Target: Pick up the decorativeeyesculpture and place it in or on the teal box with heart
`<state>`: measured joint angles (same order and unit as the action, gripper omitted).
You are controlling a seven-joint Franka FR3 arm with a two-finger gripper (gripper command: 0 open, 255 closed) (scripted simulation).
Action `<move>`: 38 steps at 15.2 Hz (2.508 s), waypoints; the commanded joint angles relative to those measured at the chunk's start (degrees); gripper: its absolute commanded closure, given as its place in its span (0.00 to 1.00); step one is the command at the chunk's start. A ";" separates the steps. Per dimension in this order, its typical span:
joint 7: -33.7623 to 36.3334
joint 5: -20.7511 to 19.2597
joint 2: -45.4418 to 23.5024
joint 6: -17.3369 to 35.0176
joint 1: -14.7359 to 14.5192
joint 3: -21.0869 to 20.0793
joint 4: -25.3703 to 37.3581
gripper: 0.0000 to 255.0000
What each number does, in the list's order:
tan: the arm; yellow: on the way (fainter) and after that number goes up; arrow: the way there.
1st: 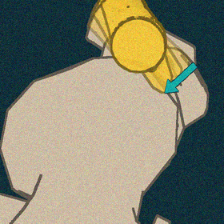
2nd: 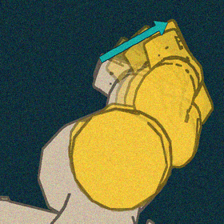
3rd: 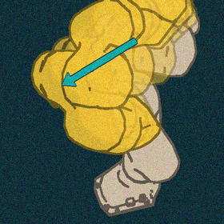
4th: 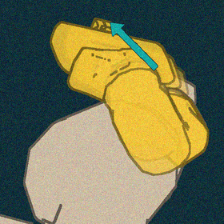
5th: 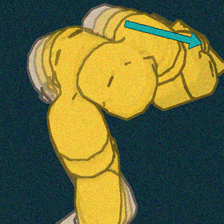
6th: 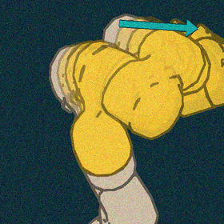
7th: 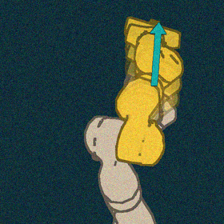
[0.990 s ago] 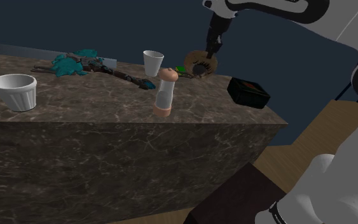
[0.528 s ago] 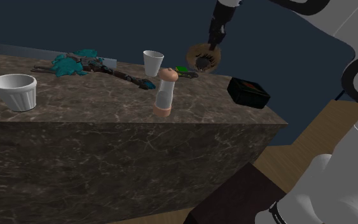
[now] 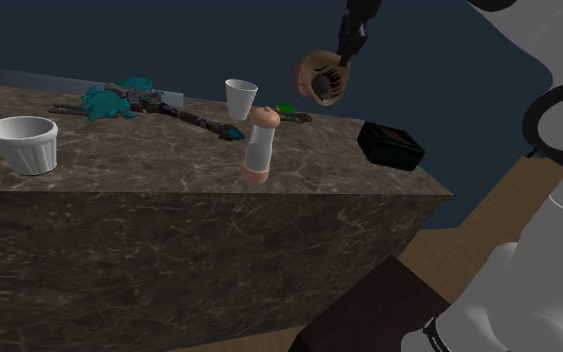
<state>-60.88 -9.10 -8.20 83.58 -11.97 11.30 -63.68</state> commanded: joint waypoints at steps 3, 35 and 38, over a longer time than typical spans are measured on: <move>-3.69 -0.05 4.81 0.61 2.00 1.56 -4.52 1.00; -28.16 -0.11 21.04 7.36 13.75 14.80 -23.15 1.00; -27.51 -0.78 22.53 9.86 13.83 14.49 -27.07 1.00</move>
<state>-88.62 -9.68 13.87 92.55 1.84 25.90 -89.58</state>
